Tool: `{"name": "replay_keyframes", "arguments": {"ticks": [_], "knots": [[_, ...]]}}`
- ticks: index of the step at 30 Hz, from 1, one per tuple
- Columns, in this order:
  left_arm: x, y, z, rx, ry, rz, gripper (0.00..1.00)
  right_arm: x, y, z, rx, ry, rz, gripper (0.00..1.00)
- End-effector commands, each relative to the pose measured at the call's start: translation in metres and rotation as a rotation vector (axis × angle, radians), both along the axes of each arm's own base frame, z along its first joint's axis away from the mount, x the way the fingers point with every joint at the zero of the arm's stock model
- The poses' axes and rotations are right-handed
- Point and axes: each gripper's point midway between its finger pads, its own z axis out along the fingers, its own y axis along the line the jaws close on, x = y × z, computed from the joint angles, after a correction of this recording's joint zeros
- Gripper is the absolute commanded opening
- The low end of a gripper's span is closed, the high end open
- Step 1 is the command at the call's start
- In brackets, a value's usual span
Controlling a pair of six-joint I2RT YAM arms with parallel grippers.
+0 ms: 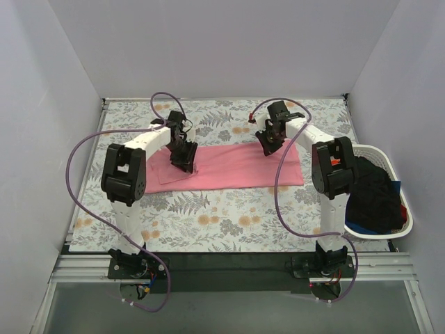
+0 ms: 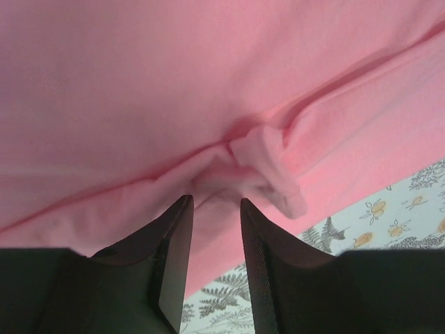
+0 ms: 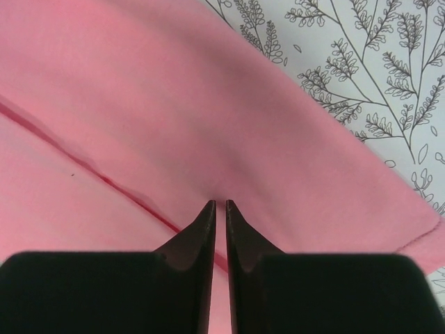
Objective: Fold and stack the t-shirts
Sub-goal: Fold the tshirt
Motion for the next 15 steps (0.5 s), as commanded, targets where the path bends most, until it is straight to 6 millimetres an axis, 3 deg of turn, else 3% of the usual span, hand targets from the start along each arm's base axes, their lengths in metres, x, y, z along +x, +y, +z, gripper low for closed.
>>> {"name": "replay_keyframes", "arguments": {"ticks": [1,5,9,15], "knots": [[0.003,0.017,0.059,0.029,-0.140,0.027,0.33,0.010,-0.009,0.000,-0.058,-0.022,0.023,0.15],[-0.008,0.036,0.057,0.092,-0.147,0.055,0.34,0.007,-0.018,-0.014,-0.112,0.001,0.024,0.14],[-0.019,0.056,0.035,0.133,-0.086,0.100,0.32,-0.002,-0.028,-0.027,-0.155,0.030,0.027,0.13],[-0.022,0.071,0.005,0.168,-0.013,0.136,0.30,-0.035,-0.038,-0.039,-0.181,0.110,0.050,0.09]]}}
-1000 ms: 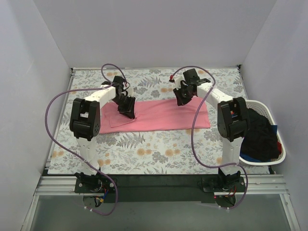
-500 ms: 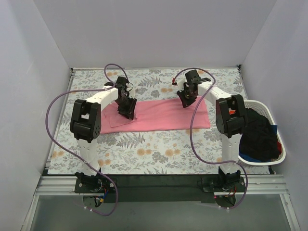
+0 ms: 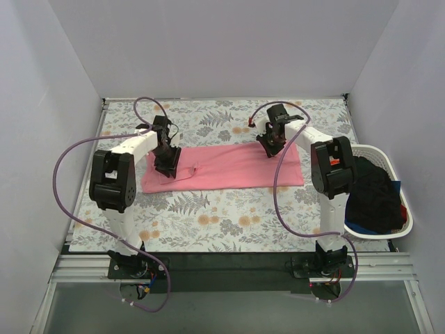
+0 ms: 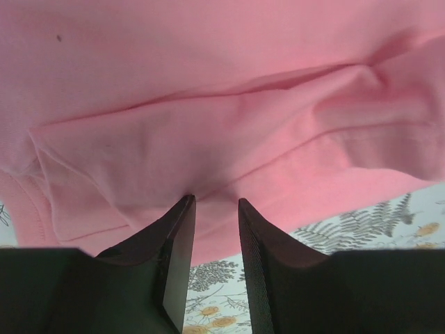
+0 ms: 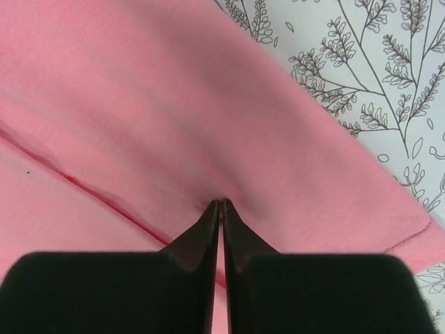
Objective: Fold and stack the t-shirts
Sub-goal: Fold the tshirt
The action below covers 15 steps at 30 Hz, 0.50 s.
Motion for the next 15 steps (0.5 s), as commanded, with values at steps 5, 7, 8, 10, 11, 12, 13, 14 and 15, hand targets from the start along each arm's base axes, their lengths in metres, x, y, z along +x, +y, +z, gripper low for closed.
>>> {"name": "replay_keyframes", "arguments": {"ticks": [5,7,8,10,11,12,13,14,15], "knots": [[0.025,0.030,-0.029,0.068,0.014,0.056,0.28,-0.084,-0.022,-0.025,-0.044,0.221,0.032,0.08],[0.039,0.033,-0.045,0.074,0.029,0.048,0.27,-0.119,-0.021,-0.028,-0.035,0.280,0.054,0.07],[0.066,0.030,-0.046,0.070,-0.005,0.040,0.27,-0.132,-0.013,-0.020,0.001,0.289,0.076,0.07],[0.093,0.019,-0.047,0.029,-0.028,0.016,0.27,-0.180,0.001,-0.025,0.027,0.376,0.148,0.07],[0.106,0.011,-0.045,0.008,-0.037,0.005,0.27,-0.196,0.015,-0.013,0.085,0.386,0.193,0.07],[0.141,-0.002,-0.039,-0.032,-0.091,-0.011,0.27,-0.220,0.032,-0.009,0.102,0.411,0.269,0.07],[0.149,-0.013,-0.032,-0.067,-0.094,-0.027,0.27,-0.242,0.039,-0.004,0.131,0.459,0.308,0.09],[0.181,-0.027,-0.002,-0.089,-0.200,-0.042,0.27,-0.259,0.060,0.016,0.233,0.476,0.374,0.10],[0.190,-0.033,0.005,-0.107,-0.224,-0.049,0.28,-0.265,0.067,0.026,0.279,0.483,0.390,0.12]]}}
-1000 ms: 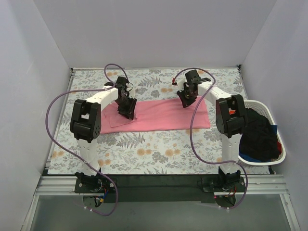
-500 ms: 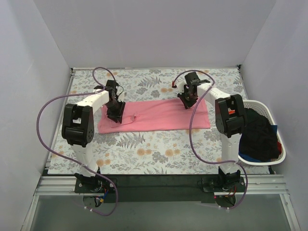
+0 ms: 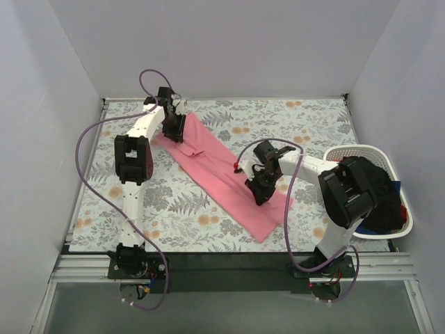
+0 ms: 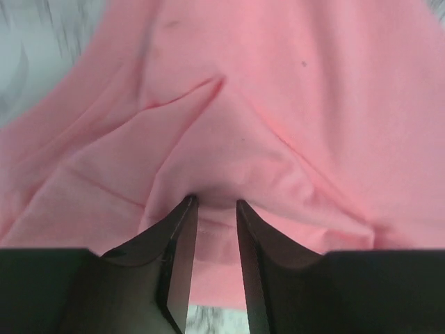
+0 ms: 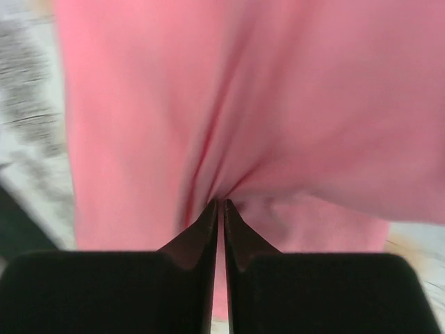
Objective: Fold and stack the t-shirts
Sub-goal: Fold the tshirt
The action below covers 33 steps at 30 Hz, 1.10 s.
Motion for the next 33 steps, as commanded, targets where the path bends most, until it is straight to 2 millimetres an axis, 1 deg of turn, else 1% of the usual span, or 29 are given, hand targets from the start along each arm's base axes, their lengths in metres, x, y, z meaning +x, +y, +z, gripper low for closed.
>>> {"name": "replay_keyframes", "arguments": {"ticks": [1,2,3,4,6,7,8,10,11,12,13,14,16,17,18,19,22,23,24,25,26,27,28,30,31,32,33], "knots": [[0.055,-0.035,0.028,-0.080,-0.177,-0.073,0.29,-0.077,0.039,0.038,0.201,0.234,0.120,0.14],[0.062,-0.039,0.042,-0.087,-0.221,-0.071,0.32,-0.075,0.044,0.046,0.223,0.226,0.116,0.16],[0.067,-0.040,0.053,-0.095,-0.252,-0.057,0.33,-0.068,0.044,0.054,0.234,0.207,0.099,0.16],[0.068,-0.040,0.071,-0.103,-0.299,-0.052,0.33,-0.059,0.045,0.060,0.241,0.181,0.090,0.16],[0.063,-0.036,0.084,-0.093,-0.331,-0.037,0.33,-0.040,0.044,0.068,0.243,0.132,0.059,0.16],[0.051,-0.034,0.070,-0.089,-0.296,-0.036,0.34,-0.035,0.044,0.068,0.238,0.120,0.054,0.16],[0.046,-0.036,0.088,-0.100,-0.325,-0.035,0.34,-0.027,0.043,0.063,0.214,0.105,0.047,0.16],[0.030,-0.036,0.080,-0.106,-0.280,-0.026,0.34,-0.023,0.043,0.056,0.190,0.113,0.040,0.13],[0.019,-0.034,0.073,-0.102,-0.247,-0.020,0.34,-0.023,0.044,0.049,0.182,0.136,0.037,0.12],[0.013,-0.035,0.068,-0.107,-0.224,-0.009,0.34,-0.022,0.046,0.046,0.186,0.141,0.039,0.11],[0.008,-0.035,0.065,-0.112,-0.208,-0.012,0.34,-0.024,0.047,0.042,0.186,0.160,0.031,0.09],[-0.003,-0.036,0.056,-0.117,-0.173,-0.012,0.34,-0.027,0.048,0.036,0.182,0.185,0.032,0.08],[-0.011,-0.037,0.047,-0.128,-0.143,-0.017,0.33,-0.028,0.051,0.028,0.177,0.198,0.031,0.05],[-0.015,-0.039,0.043,-0.132,-0.128,-0.023,0.33,-0.030,0.053,0.022,0.171,0.214,0.032,0.05],[-0.020,-0.040,0.035,-0.132,-0.104,-0.025,0.33,-0.035,0.054,0.018,0.165,0.225,0.037,0.04],[-0.023,-0.040,0.030,-0.131,-0.086,-0.028,0.33,-0.035,0.055,0.014,0.166,0.221,0.037,0.04],[-0.030,-0.043,0.009,-0.120,-0.027,-0.040,0.32,-0.050,0.058,-0.001,0.156,0.263,0.038,0.04],[-0.030,-0.044,0.004,-0.116,-0.017,-0.046,0.32,-0.058,0.060,-0.004,0.155,0.286,0.041,0.04],[-0.027,-0.046,0.002,-0.115,-0.020,-0.049,0.32,-0.062,0.062,-0.006,0.157,0.298,0.040,0.04],[-0.028,-0.047,-0.009,-0.110,0.003,-0.051,0.32,-0.071,0.059,-0.012,0.147,0.323,0.037,0.04],[-0.026,-0.050,-0.012,-0.111,0.006,-0.057,0.31,-0.073,0.062,-0.014,0.160,0.326,0.042,0.04],[-0.025,-0.054,-0.017,-0.113,0.013,-0.061,0.31,-0.080,0.064,-0.015,0.158,0.337,0.044,0.04],[-0.019,-0.063,-0.021,-0.119,0.011,-0.075,0.31,-0.087,0.064,-0.017,0.160,0.347,0.054,0.04],[-0.013,-0.075,-0.027,-0.128,0.006,-0.094,0.31,-0.093,0.072,-0.011,0.188,0.350,0.084,0.04],[-0.002,-0.088,-0.020,-0.141,-0.030,-0.115,0.31,-0.095,0.075,-0.007,0.211,0.357,0.092,0.06],[0.003,-0.094,-0.033,-0.137,-0.022,-0.122,0.31,-0.096,0.080,0.004,0.254,0.361,0.102,0.08],[0.010,-0.100,-0.032,-0.147,-0.033,-0.116,0.31,-0.095,0.082,0.008,0.266,0.355,0.104,0.08]]}}
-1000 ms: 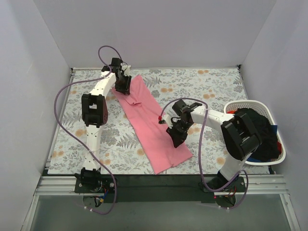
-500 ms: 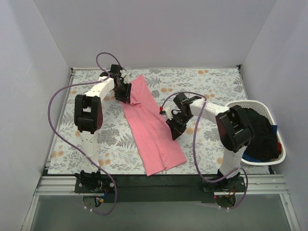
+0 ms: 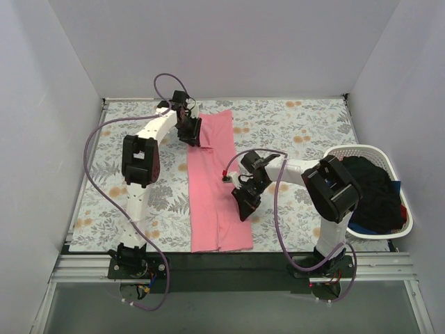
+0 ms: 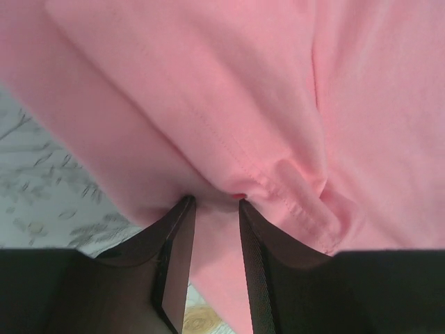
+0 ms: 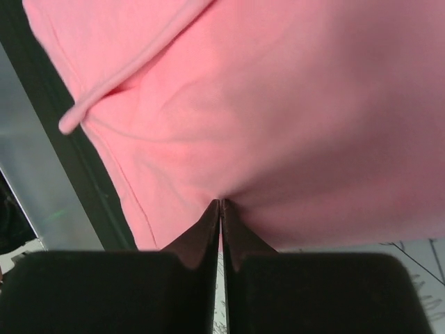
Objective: Fold and stack the t-shirts
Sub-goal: Fold the tshirt
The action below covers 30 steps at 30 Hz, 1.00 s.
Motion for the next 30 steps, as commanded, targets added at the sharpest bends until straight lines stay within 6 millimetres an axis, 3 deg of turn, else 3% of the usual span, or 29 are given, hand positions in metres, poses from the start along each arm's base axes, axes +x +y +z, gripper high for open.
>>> {"name": "replay_keyframes", "arguments": {"ticks": [1,3,5,8,9,11,12,13,15,16,17,23,26,30], "knots": [[0.027,-0.040,-0.013,-0.044,-0.053,-0.044,0.31,-0.002,0.010,0.019,0.078,-0.026,0.013,0.09],[0.040,-0.046,-0.018,-0.062,-0.070,-0.038,0.32,0.012,0.012,0.033,0.114,-0.053,-0.014,0.10],[0.056,-0.047,-0.004,-0.062,-0.132,-0.027,0.33,0.032,0.010,0.043,0.125,-0.092,-0.062,0.11],[0.068,-0.041,0.026,-0.041,-0.228,-0.016,0.34,0.082,0.006,0.059,0.118,-0.199,-0.145,0.11],[0.063,-0.036,0.039,-0.029,-0.245,-0.010,0.34,0.105,0.009,0.071,0.130,-0.257,-0.169,0.11],[0.064,-0.032,0.061,-0.038,-0.302,0.003,0.36,0.143,-0.003,0.068,0.069,-0.313,-0.251,0.11],[0.060,-0.030,0.083,-0.049,-0.335,0.008,0.36,0.156,-0.004,0.071,0.062,-0.327,-0.278,0.11],[0.057,-0.027,0.091,-0.060,-0.340,0.014,0.37,0.181,-0.002,0.076,0.056,-0.363,-0.311,0.11],[0.044,-0.024,0.094,-0.066,-0.319,0.022,0.37,0.204,0.000,0.082,0.060,-0.381,-0.356,0.11],[0.039,-0.023,0.110,-0.076,-0.339,0.023,0.37,0.220,0.005,0.092,0.072,-0.417,-0.368,0.11],[0.034,-0.023,0.114,-0.084,-0.336,0.022,0.37,0.229,0.007,0.084,0.054,-0.420,-0.377,0.11],[-0.017,-0.027,0.095,-0.146,-0.220,-0.021,0.36,0.269,0.022,0.057,0.025,-0.412,-0.423,0.10],[-0.036,-0.028,0.077,-0.169,-0.153,-0.024,0.36,0.279,0.024,0.038,0.003,-0.406,-0.429,0.09],[-0.056,-0.031,0.059,-0.201,-0.073,-0.021,0.35,0.300,0.027,0.027,-0.012,-0.454,-0.439,0.08]]}}
